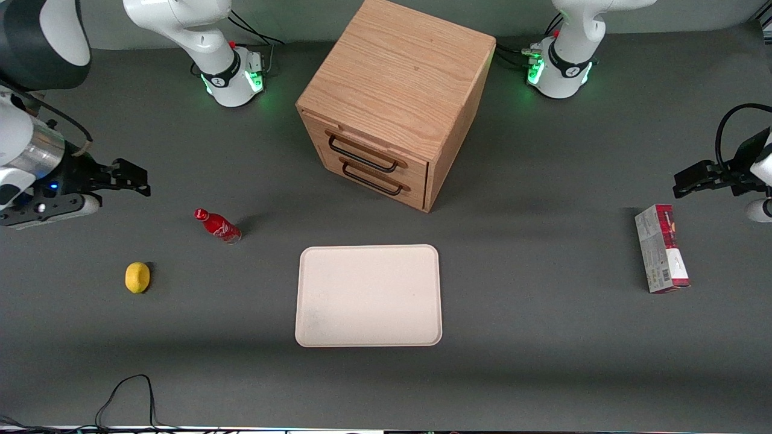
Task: Open upper drawer
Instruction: 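Move the right gripper toward the upper drawer's black handle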
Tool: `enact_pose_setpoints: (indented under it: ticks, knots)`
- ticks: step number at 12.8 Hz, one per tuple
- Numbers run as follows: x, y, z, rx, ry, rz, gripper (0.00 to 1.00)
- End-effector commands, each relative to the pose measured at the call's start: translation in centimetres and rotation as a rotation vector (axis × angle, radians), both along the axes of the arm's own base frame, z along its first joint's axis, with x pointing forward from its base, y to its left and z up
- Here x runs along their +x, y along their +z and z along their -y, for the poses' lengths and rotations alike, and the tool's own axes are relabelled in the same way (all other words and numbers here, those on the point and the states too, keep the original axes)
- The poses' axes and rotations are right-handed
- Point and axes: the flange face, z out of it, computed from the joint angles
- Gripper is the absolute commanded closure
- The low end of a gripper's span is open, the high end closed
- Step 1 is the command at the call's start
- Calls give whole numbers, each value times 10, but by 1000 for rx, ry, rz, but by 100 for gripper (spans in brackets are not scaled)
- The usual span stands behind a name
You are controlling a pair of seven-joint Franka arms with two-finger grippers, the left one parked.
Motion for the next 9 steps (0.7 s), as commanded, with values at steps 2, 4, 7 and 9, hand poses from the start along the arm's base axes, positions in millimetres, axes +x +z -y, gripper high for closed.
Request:
enact_pose_setpoints:
  ticks: [2, 4, 7, 9]
  knots:
    - [15, -16, -36, 8, 30, -54, 0]
    - [24, -20, -82, 21, 95, -49, 0]
    - [23, -23, -143, 18, 193, -39, 0]
    - [21, -31, -160, 24, 217, -53, 0]
